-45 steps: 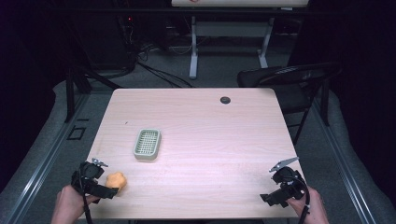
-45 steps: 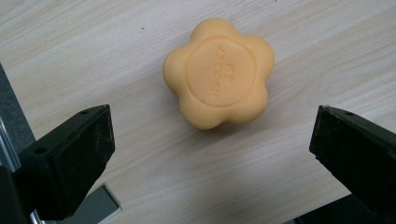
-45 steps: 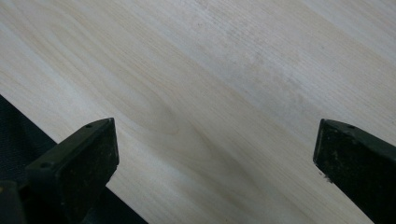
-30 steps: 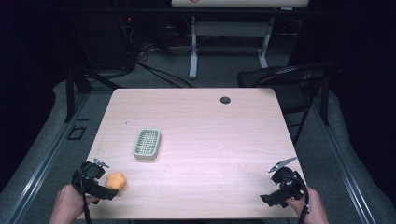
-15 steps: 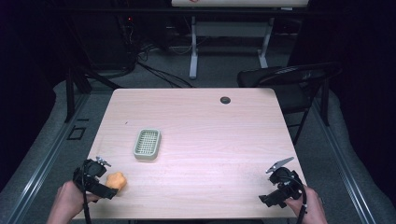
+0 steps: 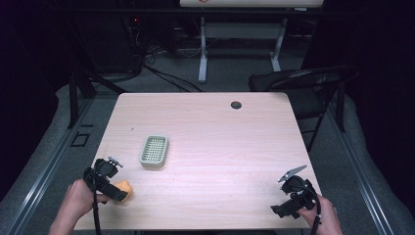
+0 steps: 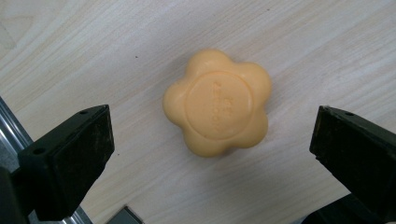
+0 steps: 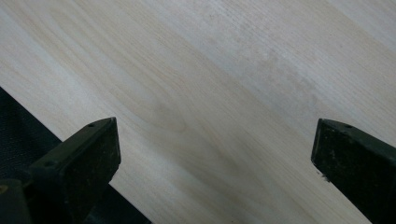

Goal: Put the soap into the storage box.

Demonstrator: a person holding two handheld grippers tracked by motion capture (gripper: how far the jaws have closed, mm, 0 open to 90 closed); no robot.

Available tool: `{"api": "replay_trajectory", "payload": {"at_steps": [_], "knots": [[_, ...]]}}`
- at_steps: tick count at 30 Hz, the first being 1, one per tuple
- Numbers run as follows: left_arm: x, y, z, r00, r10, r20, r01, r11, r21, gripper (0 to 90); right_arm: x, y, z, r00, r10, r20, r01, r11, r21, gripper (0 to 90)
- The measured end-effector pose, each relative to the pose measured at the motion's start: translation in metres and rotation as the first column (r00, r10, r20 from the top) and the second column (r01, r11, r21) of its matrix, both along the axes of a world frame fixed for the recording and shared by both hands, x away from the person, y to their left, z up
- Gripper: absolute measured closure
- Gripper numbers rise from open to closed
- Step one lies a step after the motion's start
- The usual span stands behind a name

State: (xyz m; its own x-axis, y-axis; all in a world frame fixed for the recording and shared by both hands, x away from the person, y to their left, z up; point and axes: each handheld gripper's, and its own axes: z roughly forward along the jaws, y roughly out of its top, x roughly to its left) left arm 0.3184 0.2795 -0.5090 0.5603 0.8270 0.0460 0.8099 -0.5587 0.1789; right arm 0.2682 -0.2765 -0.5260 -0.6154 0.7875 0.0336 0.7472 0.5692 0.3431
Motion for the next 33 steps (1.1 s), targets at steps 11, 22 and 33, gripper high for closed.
{"api": "replay_trajectory", "payload": {"at_steps": [11, 22, 33], "knots": [[0.014, 0.004, -0.014, 0.9984, 0.001, -0.056, -0.001, 1.0000, 0.002, 0.0, -0.001, -0.001, 0.000, 1.0000, 0.001, -0.005, -0.001, 1.0000, -0.001, 1.0], [0.021, 0.002, -0.030, 0.9955, -0.001, -0.095, 0.003, 0.9999, 0.016, 4.0, -0.001, 0.000, 0.000, 0.9999, 0.001, -0.017, -0.001, 1.0000, -0.009, 1.1], [0.025, -0.003, -0.035, 0.9922, -0.015, -0.123, 0.015, 0.9999, -0.003, 15.6, -0.002, -0.001, -0.001, 0.9999, 0.003, -0.013, -0.003, 1.0000, -0.009, 1.1]]}}
